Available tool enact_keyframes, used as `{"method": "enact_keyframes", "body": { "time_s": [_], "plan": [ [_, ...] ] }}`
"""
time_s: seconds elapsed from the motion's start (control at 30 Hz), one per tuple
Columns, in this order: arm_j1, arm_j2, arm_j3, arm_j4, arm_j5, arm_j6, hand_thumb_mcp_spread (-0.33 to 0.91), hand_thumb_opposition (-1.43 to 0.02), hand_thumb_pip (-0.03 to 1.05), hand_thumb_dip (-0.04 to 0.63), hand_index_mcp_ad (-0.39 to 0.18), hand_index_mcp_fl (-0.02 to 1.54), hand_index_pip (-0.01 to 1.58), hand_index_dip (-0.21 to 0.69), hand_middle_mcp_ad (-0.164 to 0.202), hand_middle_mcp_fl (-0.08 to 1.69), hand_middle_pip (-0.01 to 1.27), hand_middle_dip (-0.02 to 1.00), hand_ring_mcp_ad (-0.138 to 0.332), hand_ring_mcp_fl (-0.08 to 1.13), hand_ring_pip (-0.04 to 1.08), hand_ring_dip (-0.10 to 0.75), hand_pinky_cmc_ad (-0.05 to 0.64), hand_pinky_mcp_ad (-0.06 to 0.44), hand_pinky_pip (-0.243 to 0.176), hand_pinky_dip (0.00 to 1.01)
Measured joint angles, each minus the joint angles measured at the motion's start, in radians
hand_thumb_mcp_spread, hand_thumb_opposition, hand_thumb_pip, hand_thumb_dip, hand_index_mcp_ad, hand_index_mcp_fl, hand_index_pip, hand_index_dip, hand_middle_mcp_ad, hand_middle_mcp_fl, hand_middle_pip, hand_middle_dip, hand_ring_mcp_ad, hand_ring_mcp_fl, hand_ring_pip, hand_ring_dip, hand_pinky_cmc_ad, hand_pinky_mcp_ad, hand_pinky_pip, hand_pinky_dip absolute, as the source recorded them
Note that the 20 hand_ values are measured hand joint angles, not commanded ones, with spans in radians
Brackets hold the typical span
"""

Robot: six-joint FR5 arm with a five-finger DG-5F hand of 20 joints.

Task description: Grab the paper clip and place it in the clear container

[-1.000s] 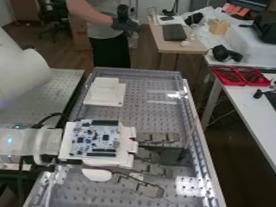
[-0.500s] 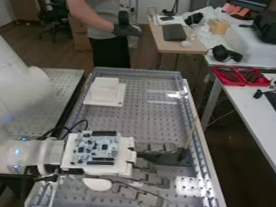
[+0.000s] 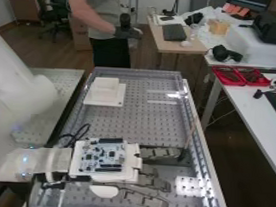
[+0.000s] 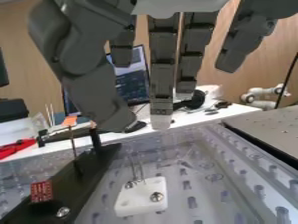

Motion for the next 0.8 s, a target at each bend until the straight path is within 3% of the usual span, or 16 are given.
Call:
{"method": "enact_keyframes", "body": {
  "time_s": [0.13, 0.47, 0.57, 0.8],
  "plan": [
    [0.001, -0.006, 0.004, 0.004, 0.003, 0.006, 0.57, -0.82, 0.75, 0.321, -0.169, 0.21, 0.15, -0.182, 0.075, 0.46, 0.72, 0.62, 0.052, 0.27, 0.28, 0.456, 0.384, 0.227, -0.024, 0.19],
    [-0.001, -0.016, 0.011, -0.011, 0.003, -0.006, 0.58, -0.82, 0.73, 0.321, -0.173, 0.21, 0.15, -0.182, 0.075, 0.47, 0.77, 0.66, 0.031, 0.28, 0.33, 0.468, 0.394, 0.229, -0.028, 0.19],
    [-0.001, -0.016, 0.011, -0.007, 0.003, -0.003, 0.58, -0.84, 0.73, 0.321, -0.169, 0.21, 0.16, -0.182, 0.079, 0.46, 0.8, 0.67, 0.031, 0.28, 0.34, 0.469, 0.417, 0.227, -0.01, 0.2],
    [-0.001, -0.019, 0.011, -0.003, -0.001, 0.006, 0.65, -0.88, 0.73, 0.321, -0.171, 0.24, 0.16, -0.182, 0.01, 0.52, 0.89, 0.72, 0.028, 0.29, 0.36, 0.473, 0.429, 0.23, 0.0, 0.19]
  ]
}}
